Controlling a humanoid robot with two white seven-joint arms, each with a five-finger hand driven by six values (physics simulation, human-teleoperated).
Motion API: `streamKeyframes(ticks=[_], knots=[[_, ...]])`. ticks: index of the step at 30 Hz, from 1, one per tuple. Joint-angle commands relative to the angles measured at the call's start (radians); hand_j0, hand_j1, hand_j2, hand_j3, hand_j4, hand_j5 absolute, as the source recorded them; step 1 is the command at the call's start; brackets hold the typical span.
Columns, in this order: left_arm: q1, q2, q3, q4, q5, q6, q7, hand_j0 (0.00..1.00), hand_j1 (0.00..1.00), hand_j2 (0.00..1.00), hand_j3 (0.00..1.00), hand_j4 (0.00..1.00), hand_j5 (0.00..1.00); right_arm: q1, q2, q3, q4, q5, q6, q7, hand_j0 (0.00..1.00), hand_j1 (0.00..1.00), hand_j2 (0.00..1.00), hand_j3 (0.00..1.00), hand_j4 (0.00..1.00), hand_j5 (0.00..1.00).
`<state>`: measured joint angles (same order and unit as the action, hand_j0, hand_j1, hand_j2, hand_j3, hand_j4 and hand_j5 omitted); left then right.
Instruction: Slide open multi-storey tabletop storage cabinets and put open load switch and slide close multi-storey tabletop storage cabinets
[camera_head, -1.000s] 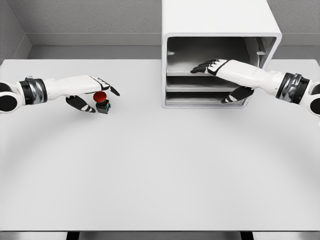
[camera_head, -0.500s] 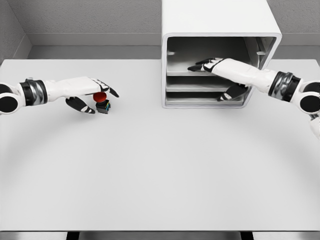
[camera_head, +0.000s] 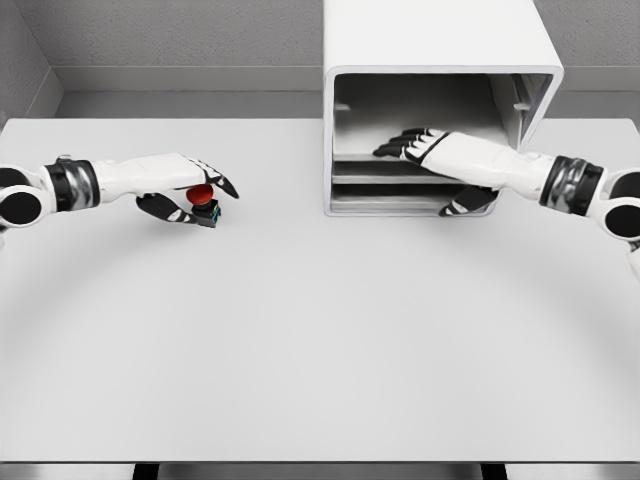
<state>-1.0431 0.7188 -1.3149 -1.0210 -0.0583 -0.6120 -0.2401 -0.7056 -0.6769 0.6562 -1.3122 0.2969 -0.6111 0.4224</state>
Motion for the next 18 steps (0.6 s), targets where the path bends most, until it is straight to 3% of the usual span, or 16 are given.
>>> streamKeyframes(ticks=[1,8,16,18], knots=[[0.0,-0.002,0.002,-0.001,0.006,0.001,0.001,0.75,0.75,0.75,0.75,0.75,0.75,0.0,-0.036,-0.003,-0.048,-0.005,0.0,-0.001,1.0,1.0,1.0,1.0,1.0,1.0],[0.002,-0.002,0.0,-0.001,0.006,0.001,0.001,0.74,0.74,0.74,0.74,0.74,0.74,0.037,-0.105,-0.006,-0.127,-0.05,0.0,-0.001,1.0,1.0,1.0,1.0,1.0,1.0],[0.005,-0.006,-0.001,0.001,0.006,0.001,0.001,0.67,0.67,0.67,0.67,0.67,0.67,0.094,-0.181,-0.058,-0.242,-0.073,0.0,-0.002,1.0,1.0,1.0,1.0,1.0,1.0],[0.005,-0.006,-0.001,0.001,0.005,0.001,-0.001,0.61,0.61,0.61,0.61,0.61,0.61,0.109,-0.194,-0.07,-0.257,-0.082,0.0,-0.001,1.0,1.0,1.0,1.0,1.0,1.0]])
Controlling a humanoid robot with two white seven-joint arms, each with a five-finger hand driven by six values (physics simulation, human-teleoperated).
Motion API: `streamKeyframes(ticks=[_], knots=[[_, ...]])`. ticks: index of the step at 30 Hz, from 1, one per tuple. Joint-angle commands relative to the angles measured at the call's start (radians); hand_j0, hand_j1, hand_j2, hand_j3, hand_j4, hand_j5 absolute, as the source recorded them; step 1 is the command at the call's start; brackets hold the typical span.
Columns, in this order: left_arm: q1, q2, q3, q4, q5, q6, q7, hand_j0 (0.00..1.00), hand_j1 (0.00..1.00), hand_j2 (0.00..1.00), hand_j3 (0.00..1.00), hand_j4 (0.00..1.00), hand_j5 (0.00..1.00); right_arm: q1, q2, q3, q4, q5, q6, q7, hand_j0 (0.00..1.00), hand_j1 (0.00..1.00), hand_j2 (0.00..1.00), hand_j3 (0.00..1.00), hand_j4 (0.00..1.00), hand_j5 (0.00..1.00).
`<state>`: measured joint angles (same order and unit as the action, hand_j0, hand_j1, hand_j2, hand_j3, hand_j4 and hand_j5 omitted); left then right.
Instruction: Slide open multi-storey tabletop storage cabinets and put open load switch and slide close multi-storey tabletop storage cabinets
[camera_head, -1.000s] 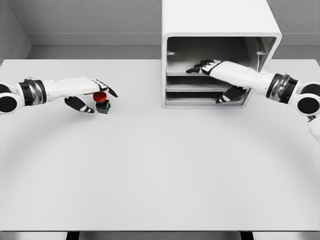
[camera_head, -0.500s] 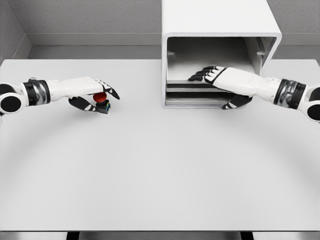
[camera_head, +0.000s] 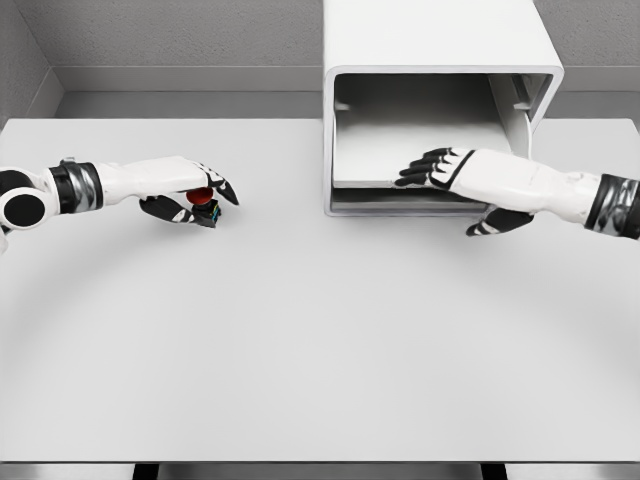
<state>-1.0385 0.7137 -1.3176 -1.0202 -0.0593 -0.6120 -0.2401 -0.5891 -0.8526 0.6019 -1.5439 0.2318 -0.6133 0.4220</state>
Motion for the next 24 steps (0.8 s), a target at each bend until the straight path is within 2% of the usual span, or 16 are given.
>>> streamKeyframes(ticks=[1,4,7,9,10,11,13,18,19,21,24], knots=[[0.0,0.0,0.001,0.0,0.006,0.001,-0.001,0.6,0.6,0.6,0.6,0.6,0.6,0.002,-0.02,-0.019,-0.025,-0.025,0.002,0.0,1.0,1.0,1.0,1.0,1.0,1.0],[0.0,0.0,0.001,0.0,0.004,0.001,-0.001,0.54,0.54,0.54,0.54,0.54,0.54,0.037,-0.045,-0.06,-0.05,-0.032,0.002,-0.002,1.0,1.0,1.0,1.0,1.0,1.0],[0.0,0.001,0.001,0.0,0.003,0.001,-0.002,0.49,0.49,0.49,0.49,0.49,0.49,0.037,-0.036,-0.056,-0.032,-0.037,0.002,-0.002,1.0,1.0,1.0,1.0,1.0,1.0],[0.0,0.001,0.001,0.005,-0.001,0.001,-0.002,0.45,0.45,0.45,0.45,0.45,0.45,0.028,-0.031,-0.056,-0.031,-0.123,0.002,-0.008,1.0,1.0,1.0,1.0,1.0,1.0],[0.0,0.001,0.001,0.005,-0.001,0.001,-0.004,0.43,0.43,0.43,0.43,0.43,0.43,0.025,-0.016,-0.05,-0.027,-0.124,0.002,-0.005,1.0,1.0,1.0,1.0,1.0,1.0],[0.0,0.0,0.001,0.006,-0.002,0.001,-0.004,0.42,0.42,0.42,0.42,0.42,0.42,0.023,0.018,-0.042,0.008,-0.12,0.002,0.0,1.0,1.0,1.0,1.0,1.0,1.0],[-0.002,0.0,-0.012,0.006,-0.002,0.001,-0.004,0.39,0.39,0.39,0.39,0.39,0.39,0.018,0.037,-0.034,0.054,-0.115,0.002,0.001,1.0,1.0,1.0,1.0,1.0,1.0],[-0.008,0.003,-0.008,-0.003,-0.002,0.001,-0.004,0.37,0.37,0.37,0.37,0.37,0.37,0.018,0.038,-0.034,0.082,-0.095,0.002,0.003,1.0,1.0,1.0,1.0,1.0,1.0],[-0.009,0.003,-0.008,-0.004,-0.002,0.001,-0.004,0.37,0.37,0.37,0.37,0.37,0.37,0.018,0.04,-0.034,0.096,-0.052,0.002,0.003,1.0,1.0,1.0,1.0,1.0,1.0],[-0.018,0.003,-0.008,-0.018,-0.002,0.001,-0.004,0.37,0.37,0.37,0.37,0.37,0.37,0.018,0.079,-0.033,0.113,-0.026,0.002,0.003,1.0,1.0,1.0,1.0,1.0,1.0],[-0.034,0.009,-0.009,-0.055,-0.002,0.001,-0.004,0.37,0.37,0.37,0.37,0.37,0.37,0.025,0.079,-0.033,0.113,-0.019,0.002,0.003,1.0,1.0,1.0,1.0,1.0,1.0]])
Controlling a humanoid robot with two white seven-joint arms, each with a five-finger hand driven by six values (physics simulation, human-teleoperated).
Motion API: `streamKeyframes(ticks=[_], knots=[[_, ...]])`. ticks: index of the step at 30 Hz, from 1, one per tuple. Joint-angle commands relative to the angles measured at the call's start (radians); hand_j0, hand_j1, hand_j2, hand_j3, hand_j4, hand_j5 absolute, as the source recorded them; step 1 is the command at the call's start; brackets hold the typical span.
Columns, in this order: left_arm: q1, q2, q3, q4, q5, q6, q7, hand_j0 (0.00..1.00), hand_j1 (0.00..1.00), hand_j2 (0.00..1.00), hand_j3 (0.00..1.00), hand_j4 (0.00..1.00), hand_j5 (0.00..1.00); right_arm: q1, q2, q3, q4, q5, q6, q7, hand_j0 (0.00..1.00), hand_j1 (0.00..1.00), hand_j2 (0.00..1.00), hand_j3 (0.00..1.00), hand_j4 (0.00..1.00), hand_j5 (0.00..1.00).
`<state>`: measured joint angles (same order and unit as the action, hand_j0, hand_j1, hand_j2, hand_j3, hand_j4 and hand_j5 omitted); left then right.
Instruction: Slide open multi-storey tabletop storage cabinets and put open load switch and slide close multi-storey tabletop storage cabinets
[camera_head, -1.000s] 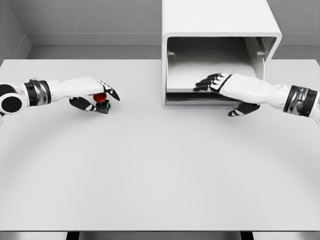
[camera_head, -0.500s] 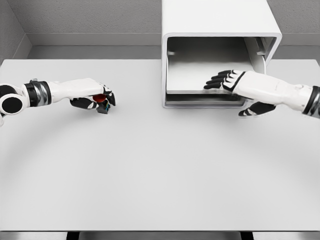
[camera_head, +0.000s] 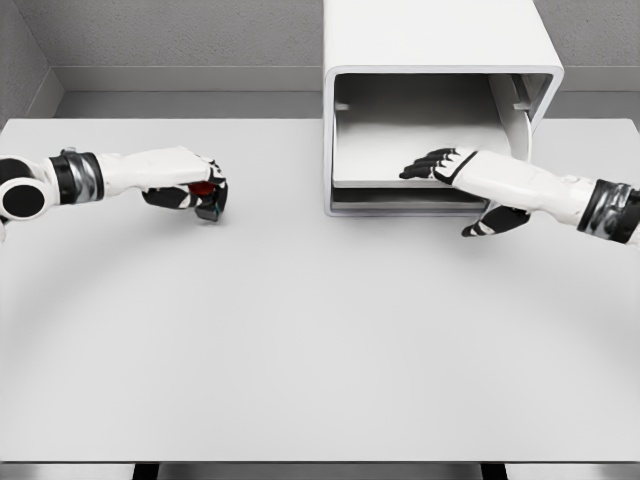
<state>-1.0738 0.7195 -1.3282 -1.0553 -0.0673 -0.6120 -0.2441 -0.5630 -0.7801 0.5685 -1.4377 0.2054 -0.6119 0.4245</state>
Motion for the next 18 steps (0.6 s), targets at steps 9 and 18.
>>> streamKeyframes(ticks=[9,18], knots=[[-0.029,0.032,-0.002,-0.107,0.007,0.001,0.002,0.37,0.37,0.37,0.37,0.37,0.37,0.028,-0.013,-0.024,-0.021,0.009,0.001,-0.001,1.0,1.0,1.0,1.0,1.0,1.0],[-0.049,0.098,-0.002,-0.244,0.015,0.001,0.006,0.37,0.37,0.37,0.37,0.37,0.37,0.115,-0.079,-0.105,-0.135,0.003,0.001,-0.001,1.0,1.0,1.0,1.0,1.0,1.0]])
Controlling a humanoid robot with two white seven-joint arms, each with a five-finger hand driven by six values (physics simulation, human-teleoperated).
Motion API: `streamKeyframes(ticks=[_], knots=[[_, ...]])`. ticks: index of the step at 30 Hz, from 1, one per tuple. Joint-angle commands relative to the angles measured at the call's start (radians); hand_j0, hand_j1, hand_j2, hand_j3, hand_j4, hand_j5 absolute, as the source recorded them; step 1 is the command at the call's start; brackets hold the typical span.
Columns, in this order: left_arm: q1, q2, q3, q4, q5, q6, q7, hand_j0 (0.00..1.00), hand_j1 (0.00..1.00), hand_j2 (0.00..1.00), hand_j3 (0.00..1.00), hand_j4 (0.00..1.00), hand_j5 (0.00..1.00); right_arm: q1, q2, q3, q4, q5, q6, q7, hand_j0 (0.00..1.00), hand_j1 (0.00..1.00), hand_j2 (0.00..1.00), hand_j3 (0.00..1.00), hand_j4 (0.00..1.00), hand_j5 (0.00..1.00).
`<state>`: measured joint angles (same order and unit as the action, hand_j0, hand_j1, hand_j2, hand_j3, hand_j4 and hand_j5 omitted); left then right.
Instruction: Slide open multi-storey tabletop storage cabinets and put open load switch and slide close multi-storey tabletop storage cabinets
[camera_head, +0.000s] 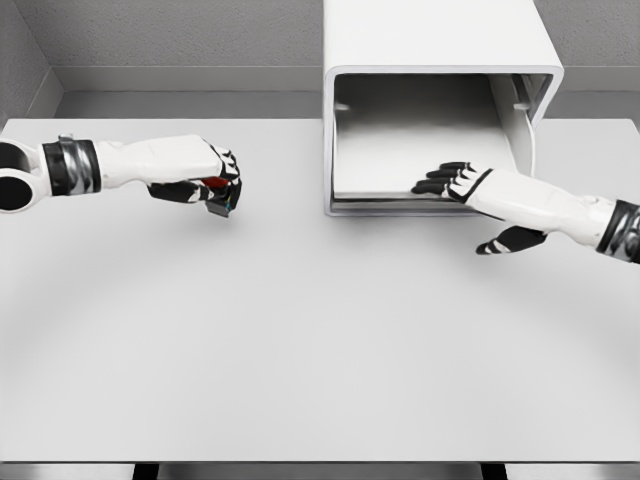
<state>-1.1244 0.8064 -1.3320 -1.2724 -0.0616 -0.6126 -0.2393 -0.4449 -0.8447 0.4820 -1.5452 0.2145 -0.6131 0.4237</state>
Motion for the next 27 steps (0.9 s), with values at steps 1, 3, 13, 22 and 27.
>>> streamKeyframes(ticks=[1,3,13,22,27], knots=[[0.0,0.017,0.002,-0.038,0.009,0.002,0.002,0.37,0.37,0.37,0.37,0.37,0.37,0.003,-0.017,-0.02,-0.041,-0.006,0.002,0.0,1.0,1.0,1.0,1.0,1.0,1.0],[0.001,0.017,0.002,-0.051,0.009,0.002,0.002,0.37,0.37,0.37,0.37,0.37,0.37,0.012,-0.025,-0.022,-0.064,-0.006,0.002,0.0,1.0,1.0,1.0,1.0,1.0,1.0],[0.0,0.042,0.004,-0.128,0.014,0.002,0.003,0.37,0.37,0.37,0.37,0.37,0.37,0.083,-0.048,-0.056,-0.11,-0.007,0.002,0.0,1.0,1.0,1.0,1.0,1.0,1.0],[-0.026,0.042,0.005,-0.168,0.016,0.002,0.005,0.37,0.37,0.37,0.37,0.37,0.37,0.098,-0.063,-0.152,-0.147,-0.055,0.002,-0.003,1.0,1.0,1.0,1.0,1.0,1.0],[-0.046,0.042,0.005,-0.186,0.013,0.002,0.005,0.38,0.38,0.38,0.38,0.38,0.38,0.097,-0.05,-0.155,-0.151,-0.055,0.002,-0.003,1.0,1.0,1.0,1.0,1.0,1.0]])
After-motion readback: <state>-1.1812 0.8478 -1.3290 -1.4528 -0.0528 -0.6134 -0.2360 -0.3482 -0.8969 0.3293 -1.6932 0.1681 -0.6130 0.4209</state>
